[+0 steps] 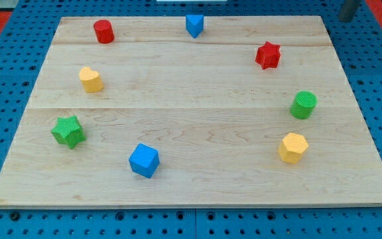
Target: Point your arm towards the red star
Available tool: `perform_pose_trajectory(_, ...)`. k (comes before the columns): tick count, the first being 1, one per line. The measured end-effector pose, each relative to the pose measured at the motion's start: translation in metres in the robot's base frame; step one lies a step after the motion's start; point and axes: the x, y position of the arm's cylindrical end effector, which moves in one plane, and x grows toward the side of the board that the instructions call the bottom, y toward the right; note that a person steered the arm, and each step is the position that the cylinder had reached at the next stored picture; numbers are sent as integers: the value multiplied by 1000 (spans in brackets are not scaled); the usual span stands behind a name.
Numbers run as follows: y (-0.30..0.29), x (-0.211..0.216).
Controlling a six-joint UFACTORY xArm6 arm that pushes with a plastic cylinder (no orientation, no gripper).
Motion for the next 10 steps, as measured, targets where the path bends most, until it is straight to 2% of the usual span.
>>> perform_pose_trajectory(2,-57,-2)
perform_pose_trajectory(6,-86,-7)
perform_pose_trajectory(8,-149,-7)
perform_pose_trajectory(10,-178,-7)
